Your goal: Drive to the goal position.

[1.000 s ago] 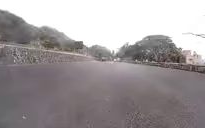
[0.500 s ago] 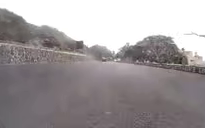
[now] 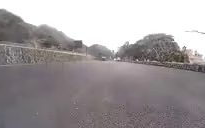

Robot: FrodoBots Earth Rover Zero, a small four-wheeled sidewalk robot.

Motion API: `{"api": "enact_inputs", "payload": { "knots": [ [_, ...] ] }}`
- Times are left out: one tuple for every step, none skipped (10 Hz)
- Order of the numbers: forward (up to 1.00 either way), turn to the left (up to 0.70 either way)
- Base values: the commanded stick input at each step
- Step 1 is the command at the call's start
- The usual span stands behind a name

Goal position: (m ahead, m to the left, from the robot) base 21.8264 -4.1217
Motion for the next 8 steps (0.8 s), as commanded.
{"api": "enact_inputs", "payload": {
  "knots": [
    [0.70,0.00],
    [0.70,0.00],
    [0.70,0.00],
    [0.70,0.00],
    [0.70,0.00],
    [0.70,0.00],
    [0.70,0.00],
    [0.70,0.00]
  ]
}}
